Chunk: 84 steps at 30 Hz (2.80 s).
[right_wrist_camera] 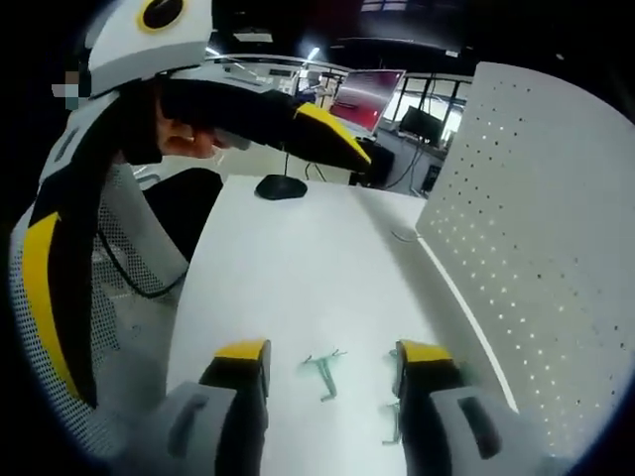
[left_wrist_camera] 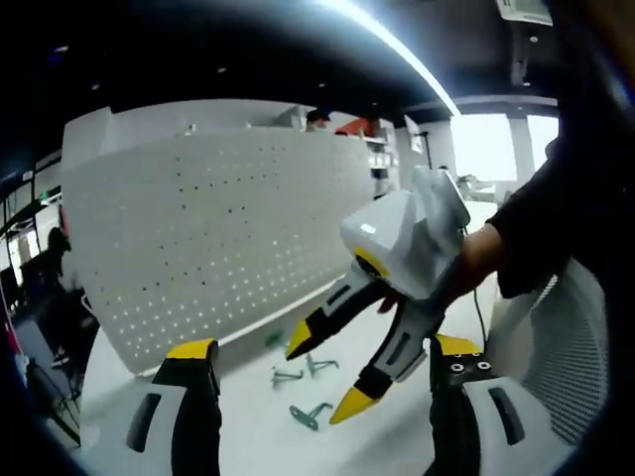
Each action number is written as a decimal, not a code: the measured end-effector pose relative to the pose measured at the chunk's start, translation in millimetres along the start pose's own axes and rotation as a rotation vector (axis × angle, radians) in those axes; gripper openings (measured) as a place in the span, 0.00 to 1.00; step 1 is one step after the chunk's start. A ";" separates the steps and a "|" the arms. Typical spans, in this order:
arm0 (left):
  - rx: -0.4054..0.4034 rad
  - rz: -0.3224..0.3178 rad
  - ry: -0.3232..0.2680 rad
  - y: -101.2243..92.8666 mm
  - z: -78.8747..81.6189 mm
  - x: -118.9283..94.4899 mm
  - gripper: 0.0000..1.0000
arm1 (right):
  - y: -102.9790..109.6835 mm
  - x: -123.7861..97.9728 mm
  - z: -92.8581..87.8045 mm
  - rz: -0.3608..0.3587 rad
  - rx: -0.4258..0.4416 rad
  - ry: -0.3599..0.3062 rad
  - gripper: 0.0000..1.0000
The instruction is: Insert the hook assembly into the mounting plate slot until the hook locks in place.
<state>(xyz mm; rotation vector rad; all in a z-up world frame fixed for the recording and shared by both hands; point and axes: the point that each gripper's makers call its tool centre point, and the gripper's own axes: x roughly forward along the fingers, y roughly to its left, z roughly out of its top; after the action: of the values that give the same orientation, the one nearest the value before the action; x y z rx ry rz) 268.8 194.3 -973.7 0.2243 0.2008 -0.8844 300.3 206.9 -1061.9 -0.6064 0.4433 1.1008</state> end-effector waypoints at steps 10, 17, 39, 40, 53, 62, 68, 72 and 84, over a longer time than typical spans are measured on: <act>-0.012 0.002 0.004 1.1 -1.7 0.7 0.88 | 6.8 11.3 -13.5 0.056 -0.053 0.046 0.39; -0.002 0.002 0.003 0.6 -1.0 0.6 0.88 | 7.8 21.4 -16.9 0.086 -0.078 0.064 0.31; 0.005 0.020 -0.008 3.0 2.2 -0.3 0.87 | -2.2 33.7 -34.8 0.092 -0.224 0.149 0.22; 0.005 0.021 -0.008 3.1 2.3 -0.3 0.87 | -3.2 34.7 -35.2 0.087 -0.232 0.154 0.22; -0.014 0.035 -0.026 7.4 5.8 -2.1 0.86 | 2.2 48.3 -23.8 0.121 -0.274 0.133 0.23; -0.016 0.036 -0.027 7.8 6.2 -2.4 0.86 | 11.3 55.8 -23.1 0.156 -0.307 0.135 0.15; -0.017 0.036 -0.027 7.9 6.0 -2.6 0.85 | 14.5 56.0 -23.1 0.167 -0.315 0.136 0.07; -0.017 0.035 -0.028 7.9 6.3 -2.5 0.85 | 15.3 55.5 -23.7 0.171 -0.310 0.138 0.04; -0.022 0.035 -0.035 8.3 7.6 -3.4 0.84 | 15.0 55.2 -23.5 0.166 -0.295 0.148 0.02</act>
<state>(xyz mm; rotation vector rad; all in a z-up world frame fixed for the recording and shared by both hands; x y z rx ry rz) 273.8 199.9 -964.6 0.1912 0.1738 -0.8506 307.5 234.4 -1116.9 -0.9278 0.4680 1.2963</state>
